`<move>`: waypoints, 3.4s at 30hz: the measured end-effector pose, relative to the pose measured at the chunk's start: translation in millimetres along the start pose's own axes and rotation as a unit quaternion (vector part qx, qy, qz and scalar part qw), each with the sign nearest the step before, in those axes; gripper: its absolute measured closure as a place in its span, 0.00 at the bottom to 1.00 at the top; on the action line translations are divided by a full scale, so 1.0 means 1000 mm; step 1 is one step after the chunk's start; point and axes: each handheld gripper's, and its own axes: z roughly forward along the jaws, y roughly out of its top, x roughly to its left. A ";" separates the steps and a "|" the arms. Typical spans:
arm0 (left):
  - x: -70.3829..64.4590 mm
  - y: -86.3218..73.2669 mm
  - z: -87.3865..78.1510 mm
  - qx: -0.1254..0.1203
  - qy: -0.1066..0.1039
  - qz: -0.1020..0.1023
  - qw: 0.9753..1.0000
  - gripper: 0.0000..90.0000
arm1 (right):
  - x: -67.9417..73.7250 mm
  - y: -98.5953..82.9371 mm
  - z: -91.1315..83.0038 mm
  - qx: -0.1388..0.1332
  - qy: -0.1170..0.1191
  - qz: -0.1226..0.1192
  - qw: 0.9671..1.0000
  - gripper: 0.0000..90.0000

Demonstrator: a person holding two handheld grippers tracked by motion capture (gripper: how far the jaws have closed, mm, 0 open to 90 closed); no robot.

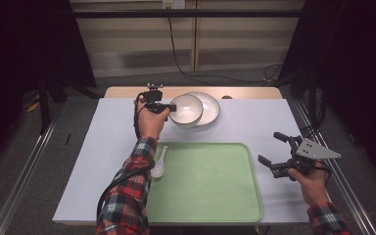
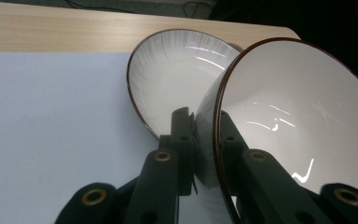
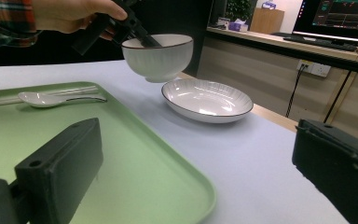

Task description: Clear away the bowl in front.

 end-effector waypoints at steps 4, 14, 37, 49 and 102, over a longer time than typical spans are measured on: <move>-0.007 -0.004 -0.009 0.009 -0.011 0.010 1.000 0.91 | 0.000 0.000 0.000 0.002 0.000 0.000 1.000 0.01; -0.014 -0.020 -0.028 0.037 -0.042 0.022 0.998 0.91 | 0.001 0.000 0.000 0.001 0.000 -0.001 1.000 0.01; -0.030 -0.074 -0.056 0.088 -0.081 0.054 0.991 0.91 | 0.001 0.000 0.002 0.005 0.004 -0.003 1.000 0.01; -0.032 -0.102 -0.067 0.110 -0.096 0.063 0.987 0.91 | 0.001 0.000 0.002 0.006 0.003 -0.003 1.000 0.01; -0.042 -0.155 -0.086 0.140 -0.143 0.104 0.974 0.88 | 0.005 0.001 0.006 0.013 0.004 -0.007 1.000 0.01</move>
